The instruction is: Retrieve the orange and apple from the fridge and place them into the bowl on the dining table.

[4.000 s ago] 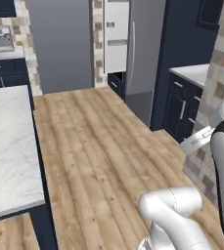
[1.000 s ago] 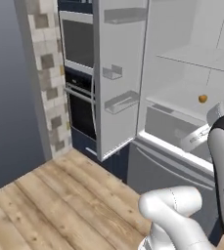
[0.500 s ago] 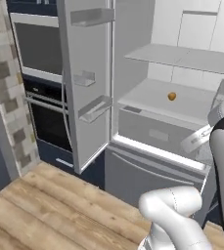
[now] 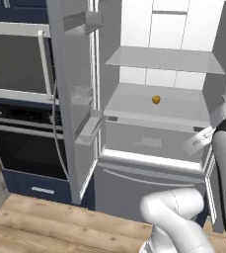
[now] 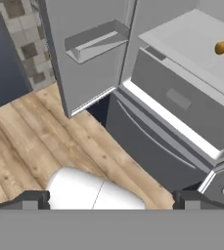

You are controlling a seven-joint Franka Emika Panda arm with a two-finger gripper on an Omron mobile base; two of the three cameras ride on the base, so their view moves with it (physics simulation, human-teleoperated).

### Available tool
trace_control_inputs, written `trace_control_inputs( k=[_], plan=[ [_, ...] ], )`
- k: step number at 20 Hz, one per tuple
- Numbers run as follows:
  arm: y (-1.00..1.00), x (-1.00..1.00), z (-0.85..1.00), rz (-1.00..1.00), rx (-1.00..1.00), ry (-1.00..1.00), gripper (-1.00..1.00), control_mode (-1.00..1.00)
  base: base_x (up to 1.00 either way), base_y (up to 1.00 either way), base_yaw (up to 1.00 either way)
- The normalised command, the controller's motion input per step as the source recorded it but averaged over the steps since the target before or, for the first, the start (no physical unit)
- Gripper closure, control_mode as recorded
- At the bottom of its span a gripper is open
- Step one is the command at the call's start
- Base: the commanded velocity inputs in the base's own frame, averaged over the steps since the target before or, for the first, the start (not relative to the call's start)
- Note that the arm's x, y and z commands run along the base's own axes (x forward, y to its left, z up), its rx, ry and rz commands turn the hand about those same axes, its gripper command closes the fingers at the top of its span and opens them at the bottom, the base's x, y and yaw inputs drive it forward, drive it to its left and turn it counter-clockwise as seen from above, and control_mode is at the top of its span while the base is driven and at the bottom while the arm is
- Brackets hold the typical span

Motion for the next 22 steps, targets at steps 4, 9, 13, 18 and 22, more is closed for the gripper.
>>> trace_control_inputs(
  k=[4,9,13,18,22],
  plan=[
    [0.00,0.00,0.00,0.00,0.00,0.00,-1.00,1.00,0.23,0.20,-0.49],
    [0.00,0.00,0.00,0.00,0.00,0.00,-1.00,1.00,0.10,0.07,-0.47],
    [0.00,0.00,0.00,0.00,0.00,0.00,-1.00,1.00,0.28,0.51,-0.42],
    [0.00,0.00,0.00,0.00,0.00,0.00,-1.00,1.00,0.42,0.51,-0.37],
    [0.00,0.00,0.00,0.00,0.00,0.00,-1.00,1.00,0.56,0.03,-0.25]
  ],
)
